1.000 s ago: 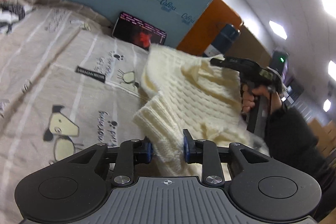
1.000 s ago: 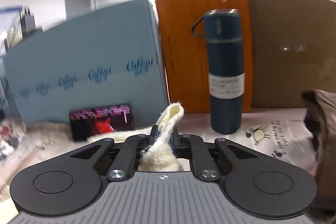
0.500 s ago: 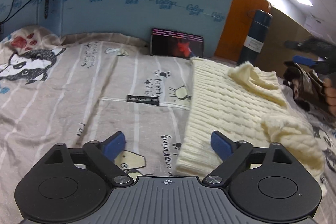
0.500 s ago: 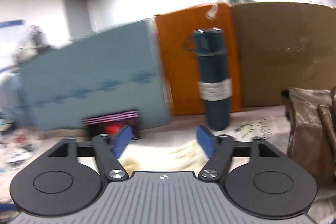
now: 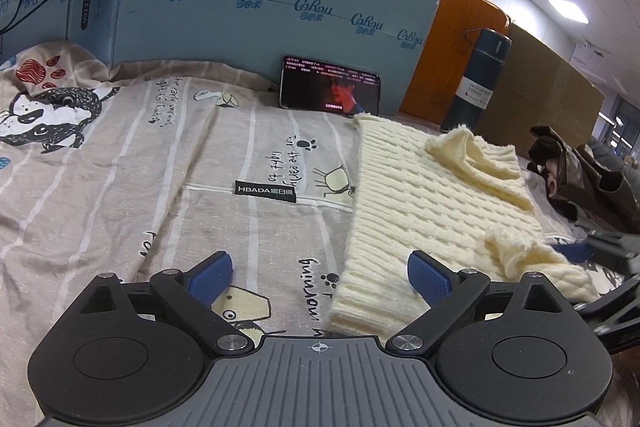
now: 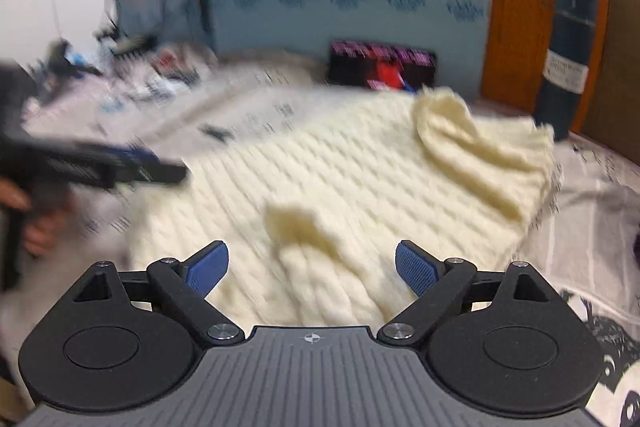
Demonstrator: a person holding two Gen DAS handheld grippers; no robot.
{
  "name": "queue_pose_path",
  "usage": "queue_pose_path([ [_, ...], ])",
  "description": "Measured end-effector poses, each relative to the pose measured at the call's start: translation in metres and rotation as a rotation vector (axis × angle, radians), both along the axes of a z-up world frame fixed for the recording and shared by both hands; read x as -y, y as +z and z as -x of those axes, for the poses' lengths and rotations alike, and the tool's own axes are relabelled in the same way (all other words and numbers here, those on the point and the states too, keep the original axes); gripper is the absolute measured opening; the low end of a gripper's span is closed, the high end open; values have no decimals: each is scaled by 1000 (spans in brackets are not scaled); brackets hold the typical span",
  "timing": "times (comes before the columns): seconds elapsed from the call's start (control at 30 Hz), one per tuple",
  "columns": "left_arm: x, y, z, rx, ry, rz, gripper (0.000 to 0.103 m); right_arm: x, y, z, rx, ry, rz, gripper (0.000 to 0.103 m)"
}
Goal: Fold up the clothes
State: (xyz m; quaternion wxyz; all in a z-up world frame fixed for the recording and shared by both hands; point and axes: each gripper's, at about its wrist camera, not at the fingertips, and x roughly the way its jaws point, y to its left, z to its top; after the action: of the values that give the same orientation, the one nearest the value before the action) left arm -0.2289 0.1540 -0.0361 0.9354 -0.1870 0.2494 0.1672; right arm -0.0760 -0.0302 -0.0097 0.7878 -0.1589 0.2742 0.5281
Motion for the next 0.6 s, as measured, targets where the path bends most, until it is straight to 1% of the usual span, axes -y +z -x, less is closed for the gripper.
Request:
queue_pose_path([
  [0.07, 0, 0, 0, -1, -2, 1, 97, 3, -9, -1, -2, -18, -3, 90],
  [0.1, 0, 0, -1, -3, -4, 2, 98, 6, -11, -2, -4, -27, -22, 86],
  [0.13, 0, 0, -1, -4, -5, 0, 98, 10, -11, -4, -6, -43, -40, 73],
  [0.17, 0, -1, -1, -5, -6, -2, 99, 13, -12, -6, -7, -63, -54, 63],
  [0.2, 1, -1, -2, -6, -7, -3, 99, 15, -12, -9, -10, -90, -65, 45],
  [0.23, 1, -1, -2, -6, -6, -4, 99, 19, -11, -13, -16, -119, -80, 31],
  [0.3, 1, -1, -2, -7, -5, -6, 99, 31, -7, -21, -39, -180, -128, 19],
  [0.33, 2, -1, -2, -8, -4, -8, 99, 41, -3, -24, -51, -212, -163, 19],
  [0.4, 3, 1, -2, -10, -5, -17, 99, 67, 6, -23, -74, -280, -267, 19],
  [0.47, 7, 5, -3, -5, -29, -33, 99, 96, 11, -18, -78, -353, -355, 19],
  [0.5, 8, 7, -4, -3, -42, -41, 99, 109, 11, -14, -79, -384, -380, 19],
  [0.57, 15, 14, -9, 1, -76, -89, 99, 133, 8, -7, -90, -436, -404, 25],
  [0.6, 18, 17, -11, 3, -93, -114, 99, 144, 7, -3, -94, -463, -410, 40],
])
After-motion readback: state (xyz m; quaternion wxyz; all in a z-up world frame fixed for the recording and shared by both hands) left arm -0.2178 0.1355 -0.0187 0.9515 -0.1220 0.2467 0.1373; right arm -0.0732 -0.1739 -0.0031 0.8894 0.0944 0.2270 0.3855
